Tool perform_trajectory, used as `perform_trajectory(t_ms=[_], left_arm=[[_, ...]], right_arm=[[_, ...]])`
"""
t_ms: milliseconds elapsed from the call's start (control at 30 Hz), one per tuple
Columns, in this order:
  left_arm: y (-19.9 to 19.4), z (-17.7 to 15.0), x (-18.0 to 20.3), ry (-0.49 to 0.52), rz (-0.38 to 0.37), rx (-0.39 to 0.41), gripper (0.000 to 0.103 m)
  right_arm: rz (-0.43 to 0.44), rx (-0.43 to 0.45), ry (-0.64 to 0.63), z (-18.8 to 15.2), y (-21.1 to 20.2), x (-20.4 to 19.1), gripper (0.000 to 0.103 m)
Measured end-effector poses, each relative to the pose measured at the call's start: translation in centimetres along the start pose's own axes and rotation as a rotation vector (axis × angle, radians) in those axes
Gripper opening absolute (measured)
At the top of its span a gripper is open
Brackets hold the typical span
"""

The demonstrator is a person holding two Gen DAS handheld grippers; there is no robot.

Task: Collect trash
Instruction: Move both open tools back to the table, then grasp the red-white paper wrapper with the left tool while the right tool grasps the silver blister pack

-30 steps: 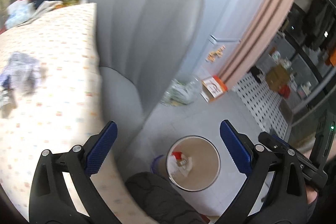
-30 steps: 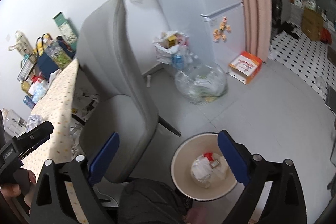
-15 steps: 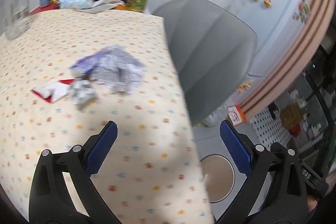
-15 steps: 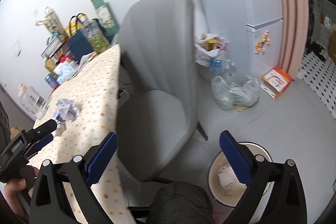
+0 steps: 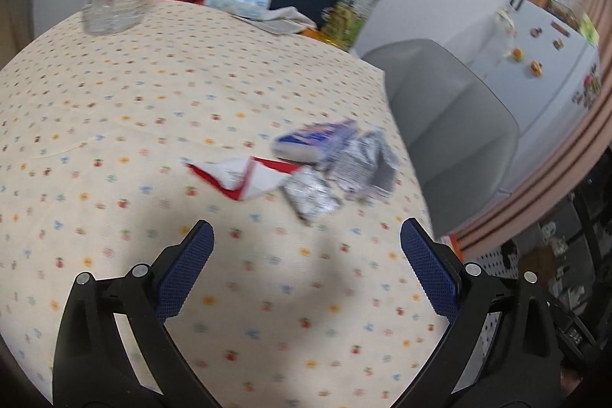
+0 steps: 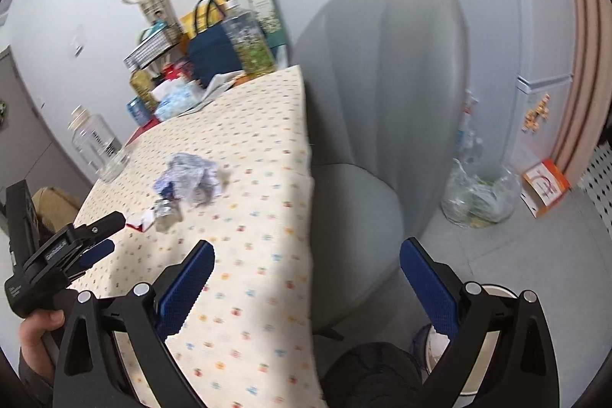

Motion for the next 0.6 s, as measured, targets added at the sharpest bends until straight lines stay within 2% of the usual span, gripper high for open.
perform_trajectory(t_ms=[233,300,367,533,600], left_arm=[[-0.3,1.1,-4.3,-0.06,-0.001,0.014,0.095],[-0.1,1.3,-4.9,-0.07,-0.009,0.007,0.087],[0.6,1.6,-5.5,-0.091,-0.021,-0.015,0.076],[1.7,2.2,-6.3,-0.133,-0.047,-0.036,0.065],[2.5,2.5,-6.5,-0.163,-0.067,-0.051,0.057]], right_arm=[[0.037,-0.017,-0.051,-0.2,1.6,-3.6,0.093],[0.045,-0.024,-0.064,-0.3,1.9,-4.4,0.092],[0.053,-0.028,-0.072,-0.3,2.2,-4.9,0.091],[0.065,-0.033,-0.082,-0.3,2.5,-5.8,0.09],[0.067,-0.035,-0.084,-0.4,2.5,-6.0,0.089]])
Point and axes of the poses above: each gripper's, at about its wrist camera, not at the fingertips, and y roughly the way its jaws point, x to its right, z to its top, the point moved 6 cm from there along y, roughly the way its jaws point, and after that the axes turned 4 degrees about -x, right-handed, at the moved point
